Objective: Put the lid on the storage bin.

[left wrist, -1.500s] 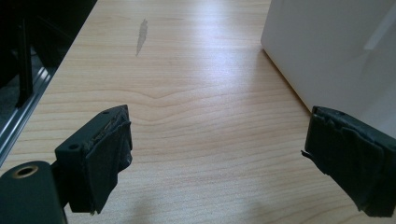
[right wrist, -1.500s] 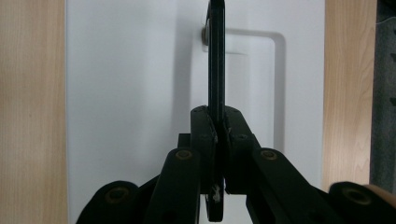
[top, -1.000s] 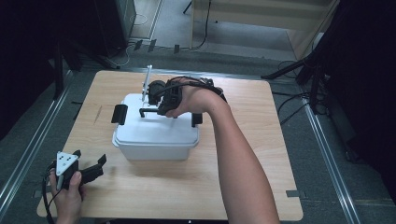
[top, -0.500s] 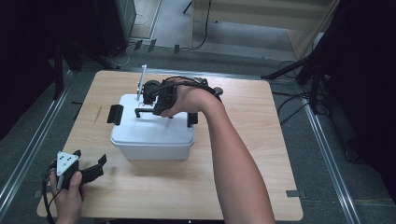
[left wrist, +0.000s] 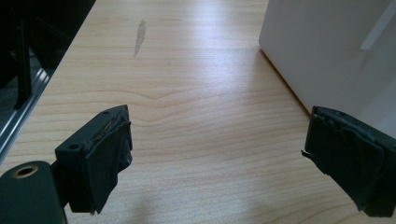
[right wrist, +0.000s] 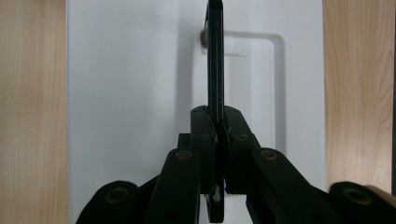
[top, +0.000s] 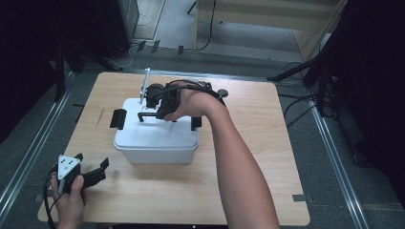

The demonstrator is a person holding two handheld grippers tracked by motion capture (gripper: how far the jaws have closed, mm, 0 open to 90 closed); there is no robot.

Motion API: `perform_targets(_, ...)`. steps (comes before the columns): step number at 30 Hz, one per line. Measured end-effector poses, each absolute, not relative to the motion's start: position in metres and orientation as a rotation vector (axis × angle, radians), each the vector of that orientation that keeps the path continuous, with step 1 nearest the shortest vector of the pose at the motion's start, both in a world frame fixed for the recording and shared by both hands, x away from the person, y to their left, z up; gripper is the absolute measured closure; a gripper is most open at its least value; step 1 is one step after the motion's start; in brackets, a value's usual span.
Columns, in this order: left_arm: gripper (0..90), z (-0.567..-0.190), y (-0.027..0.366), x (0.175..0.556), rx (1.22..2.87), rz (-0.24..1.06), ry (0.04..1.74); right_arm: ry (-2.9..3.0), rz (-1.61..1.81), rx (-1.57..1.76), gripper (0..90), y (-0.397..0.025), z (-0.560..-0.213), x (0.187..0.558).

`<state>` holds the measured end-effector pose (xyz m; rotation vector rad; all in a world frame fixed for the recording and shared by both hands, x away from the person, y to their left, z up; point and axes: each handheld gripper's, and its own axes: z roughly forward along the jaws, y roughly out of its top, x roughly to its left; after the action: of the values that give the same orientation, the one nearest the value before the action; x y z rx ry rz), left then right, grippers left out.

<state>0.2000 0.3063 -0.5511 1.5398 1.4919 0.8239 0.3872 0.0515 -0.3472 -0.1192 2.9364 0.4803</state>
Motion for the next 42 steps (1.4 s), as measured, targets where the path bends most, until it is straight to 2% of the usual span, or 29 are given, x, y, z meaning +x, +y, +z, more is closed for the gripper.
perform_targets(10, 8.0, -0.551, 0.306, 0.2, 1.541, 0.822, 1.491, 2.934, 0.458, -0.117, 82.3, 0.052, -0.348, 0.381)
perform_targets(14, 8.0, -0.551, 0.306, 0.2, 1.544, 0.822, 1.492, 2.964, 0.469, -0.131, 68.2, 0.052, -0.347, 0.378)
perform_targets(22, 8.0, -0.551, 0.306, 0.2, 1.544, 0.823, 1.493, 2.959, 0.468, -0.117, 21.8, 0.049, -0.344, 0.371)
perform_targets(28, 8.0, -0.551, 0.306, 0.2, 1.543, 0.825, 1.486, 2.981, 0.443, -0.13, 0.0, 0.041, -0.345, 0.366)
perform_targets(42, 8.0, -0.551, 0.306, 0.2, 1.554, 0.833, 1.484, 2.959, 0.465, -0.034, 0.0, -0.006, -0.344, 0.369)
